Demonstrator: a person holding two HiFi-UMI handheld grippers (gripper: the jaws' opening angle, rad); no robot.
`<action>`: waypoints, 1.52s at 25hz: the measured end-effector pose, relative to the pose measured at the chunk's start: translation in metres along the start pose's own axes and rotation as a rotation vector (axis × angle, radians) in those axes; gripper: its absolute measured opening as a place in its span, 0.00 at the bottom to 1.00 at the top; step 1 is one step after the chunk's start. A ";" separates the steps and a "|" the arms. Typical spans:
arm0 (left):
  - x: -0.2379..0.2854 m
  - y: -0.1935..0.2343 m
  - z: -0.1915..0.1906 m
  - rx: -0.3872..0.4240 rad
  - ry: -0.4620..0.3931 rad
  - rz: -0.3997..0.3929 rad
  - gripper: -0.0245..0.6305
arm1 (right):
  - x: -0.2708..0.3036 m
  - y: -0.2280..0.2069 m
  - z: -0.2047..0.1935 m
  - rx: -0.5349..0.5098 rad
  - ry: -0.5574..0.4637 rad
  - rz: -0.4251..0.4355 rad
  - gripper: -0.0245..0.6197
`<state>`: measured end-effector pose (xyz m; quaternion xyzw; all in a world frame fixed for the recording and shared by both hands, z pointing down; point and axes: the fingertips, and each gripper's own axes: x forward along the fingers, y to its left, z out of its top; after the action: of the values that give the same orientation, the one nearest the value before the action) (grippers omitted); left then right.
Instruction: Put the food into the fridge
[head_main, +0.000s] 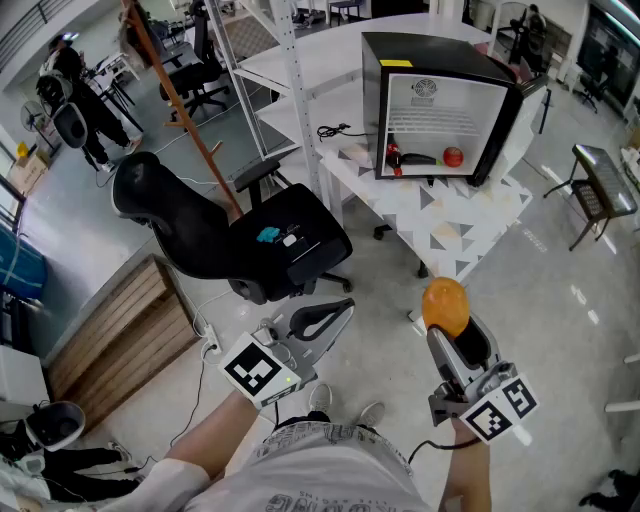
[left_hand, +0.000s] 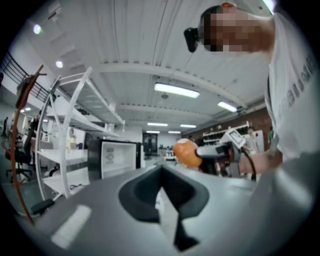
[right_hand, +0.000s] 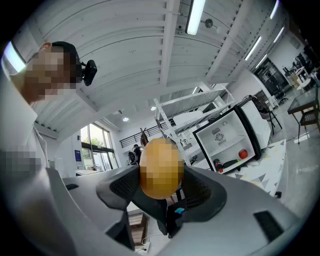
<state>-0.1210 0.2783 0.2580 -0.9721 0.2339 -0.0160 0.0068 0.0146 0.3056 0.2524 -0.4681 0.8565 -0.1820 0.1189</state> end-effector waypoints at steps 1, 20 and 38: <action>0.000 0.000 0.001 0.002 -0.002 0.000 0.05 | 0.000 0.000 0.000 -0.001 -0.001 0.002 0.45; 0.046 -0.046 -0.006 0.024 0.000 0.057 0.05 | -0.044 -0.044 0.015 0.022 -0.005 0.055 0.45; 0.110 0.000 -0.034 0.008 0.005 0.072 0.05 | -0.004 -0.123 0.006 0.051 0.040 0.064 0.45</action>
<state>-0.0239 0.2284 0.2954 -0.9630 0.2686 -0.0190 0.0107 0.1125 0.2471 0.2987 -0.4337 0.8682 -0.2093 0.1192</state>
